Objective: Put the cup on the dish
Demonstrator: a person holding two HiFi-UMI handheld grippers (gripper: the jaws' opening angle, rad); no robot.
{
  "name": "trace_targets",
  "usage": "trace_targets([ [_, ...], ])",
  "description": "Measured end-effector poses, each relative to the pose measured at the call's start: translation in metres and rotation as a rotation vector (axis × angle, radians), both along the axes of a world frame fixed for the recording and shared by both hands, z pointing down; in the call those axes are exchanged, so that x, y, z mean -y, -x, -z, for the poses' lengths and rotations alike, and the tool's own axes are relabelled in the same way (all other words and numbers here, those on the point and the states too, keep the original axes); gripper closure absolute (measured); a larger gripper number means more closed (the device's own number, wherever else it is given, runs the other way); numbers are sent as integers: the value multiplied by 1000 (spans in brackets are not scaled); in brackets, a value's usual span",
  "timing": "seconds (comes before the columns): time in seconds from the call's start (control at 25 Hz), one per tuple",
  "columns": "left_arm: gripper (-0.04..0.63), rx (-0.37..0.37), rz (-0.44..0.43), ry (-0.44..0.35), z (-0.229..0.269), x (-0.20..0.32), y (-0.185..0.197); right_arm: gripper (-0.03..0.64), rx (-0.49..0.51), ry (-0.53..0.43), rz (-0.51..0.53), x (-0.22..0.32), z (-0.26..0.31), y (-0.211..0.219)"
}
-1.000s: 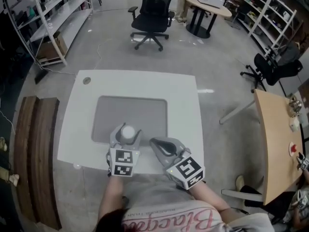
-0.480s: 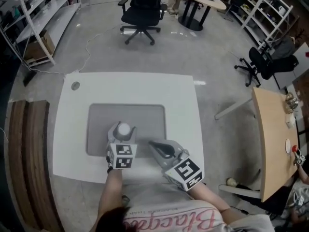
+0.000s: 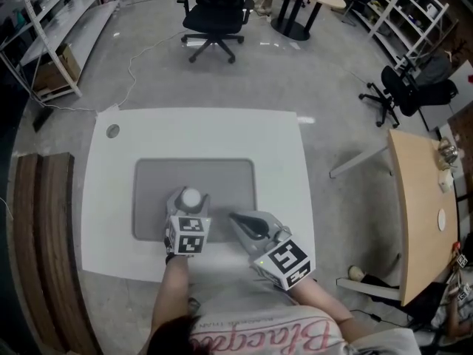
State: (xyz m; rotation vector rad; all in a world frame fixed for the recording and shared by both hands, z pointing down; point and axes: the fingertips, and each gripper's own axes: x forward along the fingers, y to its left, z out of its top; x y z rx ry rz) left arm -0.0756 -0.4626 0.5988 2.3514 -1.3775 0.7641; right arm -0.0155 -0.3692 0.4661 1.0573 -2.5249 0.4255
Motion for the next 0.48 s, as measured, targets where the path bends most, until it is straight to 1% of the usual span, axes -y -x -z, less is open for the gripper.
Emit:
trace_targets([
  [0.08, 329, -12, 10, 39, -7, 1, 0, 615, -1, 0, 4, -2, 0, 2],
  [0.12, 313, -11, 9, 51, -10, 2, 0, 615, -2, -1, 6, -3, 1, 3],
  [0.16, 261, -8, 6, 58, -11, 2, 0, 615, -3, -3, 8, -3, 1, 3],
  [0.24, 237, -5, 3, 57, -9, 0, 0, 615, -6, -10, 10, -4, 2, 3],
  [0.48, 209, -25, 21, 19, 14, -5, 7, 617, -15, -25, -9, -4, 3, 1],
])
